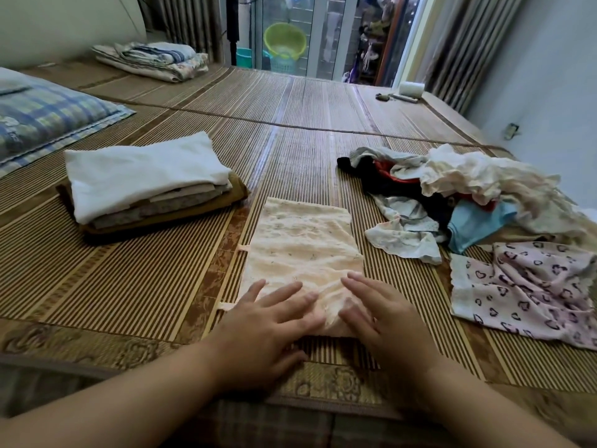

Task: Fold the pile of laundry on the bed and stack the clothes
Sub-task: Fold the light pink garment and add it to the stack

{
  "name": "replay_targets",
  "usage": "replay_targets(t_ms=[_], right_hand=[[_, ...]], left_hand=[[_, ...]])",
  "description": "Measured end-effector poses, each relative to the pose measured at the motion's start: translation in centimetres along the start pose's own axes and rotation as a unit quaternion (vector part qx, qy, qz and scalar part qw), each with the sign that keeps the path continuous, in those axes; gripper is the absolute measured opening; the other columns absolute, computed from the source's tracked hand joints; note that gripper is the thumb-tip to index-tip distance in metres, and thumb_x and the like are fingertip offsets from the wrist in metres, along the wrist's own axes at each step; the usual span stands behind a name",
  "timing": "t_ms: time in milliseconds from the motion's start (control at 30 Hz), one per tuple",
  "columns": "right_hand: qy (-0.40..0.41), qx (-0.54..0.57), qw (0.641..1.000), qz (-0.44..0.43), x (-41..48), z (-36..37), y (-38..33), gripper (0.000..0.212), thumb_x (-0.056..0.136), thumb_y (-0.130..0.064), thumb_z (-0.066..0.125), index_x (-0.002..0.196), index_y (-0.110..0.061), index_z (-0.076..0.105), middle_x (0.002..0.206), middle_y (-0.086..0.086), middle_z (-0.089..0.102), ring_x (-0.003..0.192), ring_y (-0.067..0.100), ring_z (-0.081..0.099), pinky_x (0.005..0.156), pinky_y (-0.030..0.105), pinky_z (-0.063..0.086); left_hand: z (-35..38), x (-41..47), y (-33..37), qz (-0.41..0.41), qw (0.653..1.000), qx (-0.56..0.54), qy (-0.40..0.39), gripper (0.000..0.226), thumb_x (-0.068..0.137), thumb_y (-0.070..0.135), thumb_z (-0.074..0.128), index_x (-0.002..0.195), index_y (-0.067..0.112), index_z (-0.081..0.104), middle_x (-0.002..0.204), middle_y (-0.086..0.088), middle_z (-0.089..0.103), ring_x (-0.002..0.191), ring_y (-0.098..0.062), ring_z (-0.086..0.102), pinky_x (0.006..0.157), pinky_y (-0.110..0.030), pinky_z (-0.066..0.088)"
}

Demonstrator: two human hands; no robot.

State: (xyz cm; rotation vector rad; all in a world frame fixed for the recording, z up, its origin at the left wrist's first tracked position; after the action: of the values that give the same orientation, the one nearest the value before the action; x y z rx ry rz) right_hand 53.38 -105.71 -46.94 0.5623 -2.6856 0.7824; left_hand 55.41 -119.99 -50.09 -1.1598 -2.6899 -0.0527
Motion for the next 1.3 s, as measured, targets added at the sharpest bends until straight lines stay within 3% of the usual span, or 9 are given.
replay_targets(t_ms=[133,200,300,467,633,733,867,1100,1300], right_hand=[[-0.052,-0.127,0.987,-0.08,0.6,1.6,-2.0,0.06,0.096,-0.061,0.017,0.134,-0.031,0.053,0.142,-0.008,0.049,0.132,0.009,0.04,0.105,0.042,0.038],[-0.196,-0.171,0.965,-0.041,0.6,4.3,-0.8,0.077,0.084,-0.07,0.003,0.147,-0.036,0.03,0.155,-0.015,0.025,0.14,0.001,0.01,0.117,0.046,0.019],[-0.359,-0.178,0.915,0.048,-0.6,6.8,1.6,0.094,0.073,-0.082,0.021,0.152,-0.035,0.001,0.158,-0.02,-0.007,0.135,-0.005,-0.016,0.118,0.042,-0.001],[-0.248,-0.074,0.962,0.086,0.7,3.6,2.5,0.052,0.092,-0.032,0.058,0.143,-0.031,0.043,0.153,-0.012,0.032,0.142,0.0,0.023,0.115,0.022,0.017],[-0.237,0.065,0.953,0.179,-0.4,1.6,2.8,0.021,0.094,-0.025,0.056,0.104,-0.036,0.07,0.113,-0.014,0.068,0.072,-0.003,0.062,0.068,0.018,0.051],[-0.255,0.184,0.925,0.213,-0.8,0.9,1.4,0.022,0.093,-0.02,0.055,0.078,-0.02,0.072,0.08,0.001,0.069,0.072,0.016,0.061,0.073,0.034,0.051],[-0.262,0.299,0.882,0.251,0.3,0.9,0.0,0.017,0.092,-0.01,0.053,0.088,-0.008,0.069,0.082,0.0,0.07,0.072,0.013,0.064,0.067,0.024,0.051],[-0.001,0.416,0.823,0.386,5.9,2.0,5.0,0.037,0.097,-0.034,0.051,0.13,-0.016,0.054,0.116,0.007,0.063,0.101,0.023,0.064,0.085,0.041,0.056],[-0.101,0.214,0.896,0.376,5.9,4.3,5.7,0.029,0.087,-0.037,0.066,0.111,-0.021,0.063,0.099,-0.006,0.067,0.086,0.012,0.065,0.073,0.03,0.055]], left_hand=[[-0.1,0.3,0.3,-0.008,0.999,0.051,-0.013,0.048,0.09,0.033,0.038,0.137,0.034,0.048,0.15,-0.001,0.04,0.139,-0.029,0.034,0.101,-0.064,0.029],[0.1,1.1,-1.1,-0.069,0.995,0.027,-0.067,0.048,0.097,0.031,0.031,0.144,0.036,0.038,0.156,0.004,0.027,0.145,-0.025,0.018,0.109,-0.065,0.022],[3.3,0.5,-3.6,-0.155,0.958,-0.081,-0.229,0.061,0.098,0.056,0.029,0.152,0.041,0.003,0.16,0.015,-0.005,0.148,-0.011,-0.011,0.118,-0.051,0.001],[2.5,0.2,-4.9,-0.161,0.955,-0.126,-0.214,0.063,0.094,0.036,0.044,0.149,0.048,0.015,0.159,0.019,0.008,0.148,-0.005,0.003,0.119,-0.042,0.01],[-0.7,-0.7,-5.0,-0.192,0.954,-0.149,-0.177,0.026,0.098,0.035,0.044,0.115,0.037,0.064,0.113,0.01,0.067,0.102,-0.01,0.061,0.085,-0.03,0.05],[-1.6,-2.1,-4.8,-0.217,0.907,-0.294,-0.209,0.022,0.092,0.027,0.051,0.077,0.026,0.065,0.074,0.009,0.063,0.067,-0.008,0.056,0.065,-0.029,0.046],[-2.6,-2.5,-6.3,-0.274,0.826,-0.446,-0.212,0.022,0.088,0.011,0.053,0.069,0.016,0.063,0.066,0.002,0.059,0.056,-0.009,0.052,0.056,-0.022,0.046],[-2.2,-0.8,-15.7,-0.469,0.713,-0.501,0.146,0.035,0.095,0.026,0.058,0.13,0.026,0.057,0.125,-0.001,0.063,0.102,-0.011,0.063,0.085,-0.032,0.054],[2.2,-0.1,-14.4,-0.496,0.82,-0.279,-0.066,0.08,0.084,0.067,0.052,0.15,0.03,0.026,0.154,-0.005,0.032,0.138,-0.027,0.033,0.108,-0.046,0.035]])
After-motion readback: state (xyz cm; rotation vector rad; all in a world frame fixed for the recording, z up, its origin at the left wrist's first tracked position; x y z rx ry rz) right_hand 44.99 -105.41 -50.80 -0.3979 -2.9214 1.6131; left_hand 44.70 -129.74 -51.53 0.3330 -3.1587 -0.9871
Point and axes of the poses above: each hand's wrist, its own x-axis towards the middle knuckle, its own z-axis out of the palm, y = z × x, the point moved 10 cm from there along x, towards the middle knuckle
